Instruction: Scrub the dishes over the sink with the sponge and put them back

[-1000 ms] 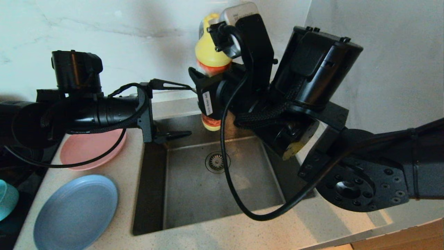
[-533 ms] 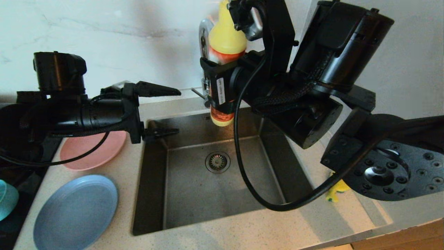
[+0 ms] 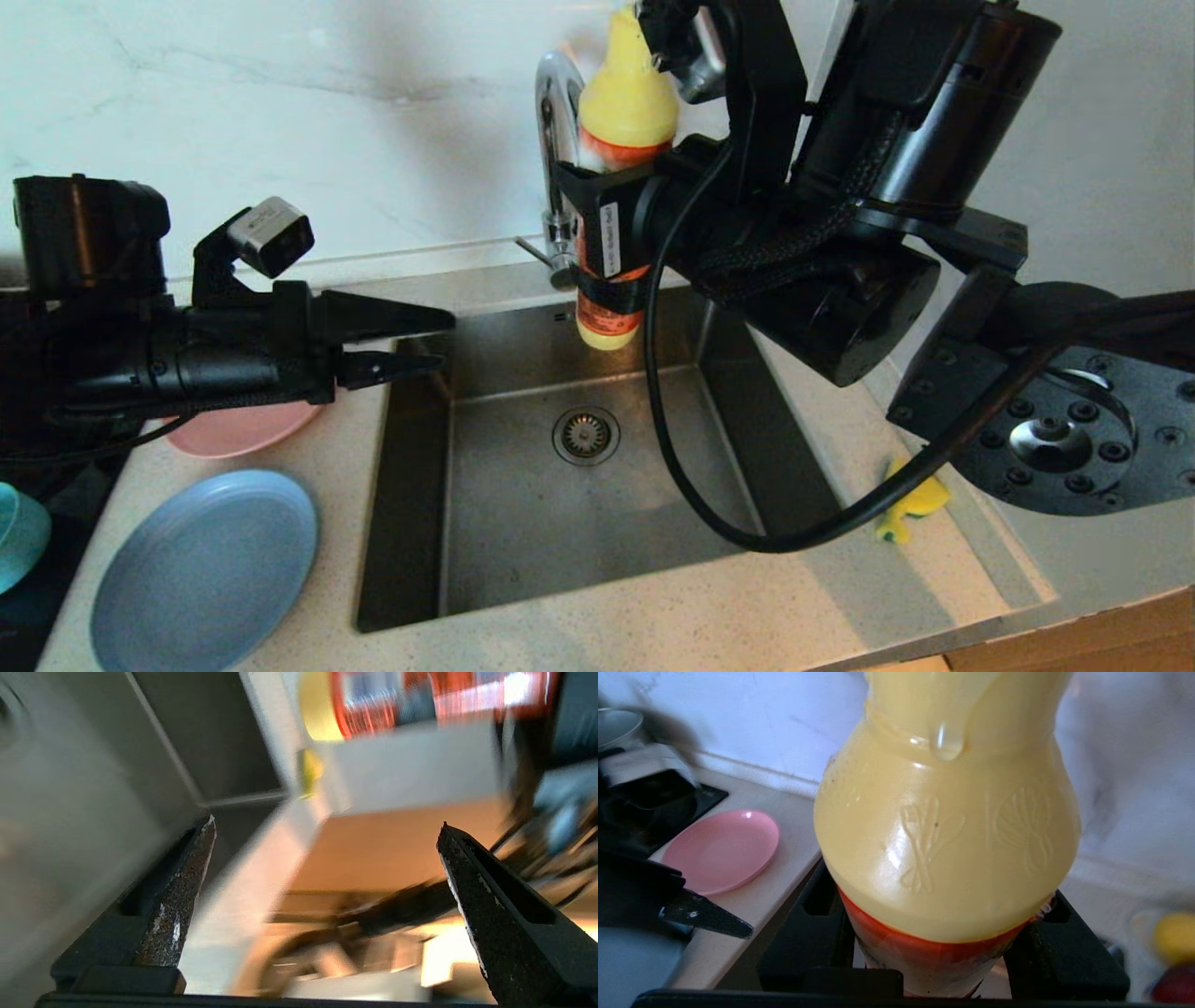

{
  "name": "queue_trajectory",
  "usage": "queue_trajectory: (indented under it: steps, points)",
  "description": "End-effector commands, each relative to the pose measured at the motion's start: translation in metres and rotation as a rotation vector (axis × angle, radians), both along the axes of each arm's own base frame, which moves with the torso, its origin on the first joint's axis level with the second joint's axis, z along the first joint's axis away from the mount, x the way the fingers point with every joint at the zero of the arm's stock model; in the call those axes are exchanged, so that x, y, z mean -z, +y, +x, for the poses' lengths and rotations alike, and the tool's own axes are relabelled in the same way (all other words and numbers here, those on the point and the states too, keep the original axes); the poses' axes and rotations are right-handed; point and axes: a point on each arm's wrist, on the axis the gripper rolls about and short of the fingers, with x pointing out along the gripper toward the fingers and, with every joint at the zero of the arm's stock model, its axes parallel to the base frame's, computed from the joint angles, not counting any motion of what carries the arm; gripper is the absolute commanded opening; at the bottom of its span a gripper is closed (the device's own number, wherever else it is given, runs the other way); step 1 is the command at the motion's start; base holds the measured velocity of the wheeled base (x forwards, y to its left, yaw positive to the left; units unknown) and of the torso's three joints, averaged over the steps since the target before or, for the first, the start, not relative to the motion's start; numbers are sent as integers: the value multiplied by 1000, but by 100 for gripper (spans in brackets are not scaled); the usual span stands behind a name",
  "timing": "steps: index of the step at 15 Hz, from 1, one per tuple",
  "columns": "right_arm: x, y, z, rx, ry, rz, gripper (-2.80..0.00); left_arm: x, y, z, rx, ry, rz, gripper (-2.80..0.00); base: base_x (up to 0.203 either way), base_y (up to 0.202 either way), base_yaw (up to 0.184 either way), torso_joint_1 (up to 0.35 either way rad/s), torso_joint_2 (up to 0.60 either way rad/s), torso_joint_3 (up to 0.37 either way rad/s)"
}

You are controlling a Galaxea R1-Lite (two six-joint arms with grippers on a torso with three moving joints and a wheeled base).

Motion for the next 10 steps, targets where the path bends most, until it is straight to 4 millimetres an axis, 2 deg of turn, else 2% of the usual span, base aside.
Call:
queue_trajectory:
  steps: [1,5,6,10]
  points:
    - [-3,-2,-1,-3,19,9,-280,2,1,-16,43,-215,97,0,0,0,0,0,0,0]
    - [-9,-4,0,-10,62,27,-280,-9,-1,-35,84,-428,168,0,0,0,0,0,0,0]
    - [-10,-5,0,-10,68,28,-280,-13,-1,-40,85,-454,170,-280,0,0,0,0,0,0]
    - [-8,-7,5,0,79,25,-280,-24,-2,-54,92,-504,167,-280,0,0,0,0,0,0]
